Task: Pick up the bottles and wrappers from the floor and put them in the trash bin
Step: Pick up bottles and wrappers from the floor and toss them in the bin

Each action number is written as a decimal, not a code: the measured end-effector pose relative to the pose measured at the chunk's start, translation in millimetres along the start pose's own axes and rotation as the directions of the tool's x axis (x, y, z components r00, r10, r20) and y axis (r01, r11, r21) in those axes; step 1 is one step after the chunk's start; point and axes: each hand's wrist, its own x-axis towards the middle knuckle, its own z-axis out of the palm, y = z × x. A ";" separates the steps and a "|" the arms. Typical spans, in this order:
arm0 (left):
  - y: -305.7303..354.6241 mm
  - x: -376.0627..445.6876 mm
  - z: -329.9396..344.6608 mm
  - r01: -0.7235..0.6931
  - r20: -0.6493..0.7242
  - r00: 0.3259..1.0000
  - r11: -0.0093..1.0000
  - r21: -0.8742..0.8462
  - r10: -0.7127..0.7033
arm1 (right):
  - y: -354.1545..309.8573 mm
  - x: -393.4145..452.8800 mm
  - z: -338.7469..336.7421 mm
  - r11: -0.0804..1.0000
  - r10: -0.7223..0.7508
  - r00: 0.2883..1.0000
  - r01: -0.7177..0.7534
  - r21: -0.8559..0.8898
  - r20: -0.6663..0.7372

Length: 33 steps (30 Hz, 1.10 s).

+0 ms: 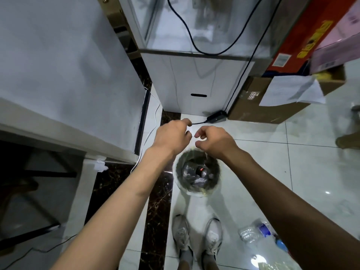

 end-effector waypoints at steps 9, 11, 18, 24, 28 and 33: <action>82.4 -53.1 -121.4 -0.120 -0.068 0.989 0.986 0.113 0.128 | -30.9 -112.8 -106.3 0.997 -0.073 0.969 0.070 -0.022 -0.235; 100.0 -74.6 -148.4 -0.155 -0.078 0.983 0.977 0.149 0.168 | -31.6 -147.0 -124.6 0.998 -0.056 0.962 0.056 -0.007 -0.266; 188.4 -156.4 -232.4 -0.369 -0.113 0.910 0.903 0.220 0.399 | -25.4 -292.7 -185.9 0.997 0.031 0.869 0.004 0.071 -0.494; 285.6 -250.9 -276.7 -0.664 -0.178 0.691 0.713 0.227 0.700 | -11.4 -437.3 -201.9 0.970 0.234 0.669 -0.115 0.213 -0.706; 334.3 -318.9 -270.7 -0.801 -0.129 0.546 0.561 0.207 0.828 | 5.9 -531.0 -172.7 0.907 0.420 0.528 -0.245 0.342 -0.738; 387.9 -404.2 -238.1 -0.909 -0.013 0.379 0.375 0.182 0.925 | 33.3 -641.8 -118.6 0.778 0.620 0.353 -0.390 0.492 -0.701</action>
